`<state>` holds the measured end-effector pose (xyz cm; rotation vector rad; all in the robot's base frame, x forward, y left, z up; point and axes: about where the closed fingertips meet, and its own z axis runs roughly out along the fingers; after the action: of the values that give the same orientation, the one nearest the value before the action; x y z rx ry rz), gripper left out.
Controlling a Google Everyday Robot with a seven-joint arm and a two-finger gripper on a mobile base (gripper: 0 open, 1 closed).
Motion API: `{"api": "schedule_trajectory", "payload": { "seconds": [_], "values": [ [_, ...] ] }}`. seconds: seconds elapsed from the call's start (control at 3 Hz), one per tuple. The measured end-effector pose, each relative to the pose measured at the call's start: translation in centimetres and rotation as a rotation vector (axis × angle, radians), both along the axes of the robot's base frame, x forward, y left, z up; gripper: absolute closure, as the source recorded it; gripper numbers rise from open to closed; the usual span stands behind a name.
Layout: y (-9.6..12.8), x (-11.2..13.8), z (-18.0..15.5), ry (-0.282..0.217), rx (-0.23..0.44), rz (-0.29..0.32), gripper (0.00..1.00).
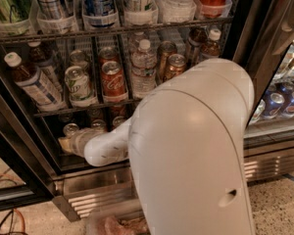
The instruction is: Pick pepsi can from bottom shelf of fridge
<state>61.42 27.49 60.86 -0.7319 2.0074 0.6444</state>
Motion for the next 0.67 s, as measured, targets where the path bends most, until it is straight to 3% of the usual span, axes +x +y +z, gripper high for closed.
{"api": "schedule_trajectory", "payload": {
  "seconds": [0.67],
  "values": [
    [-0.32,-0.43,0.12,0.012,0.013,0.001,1.0]
  ]
}}
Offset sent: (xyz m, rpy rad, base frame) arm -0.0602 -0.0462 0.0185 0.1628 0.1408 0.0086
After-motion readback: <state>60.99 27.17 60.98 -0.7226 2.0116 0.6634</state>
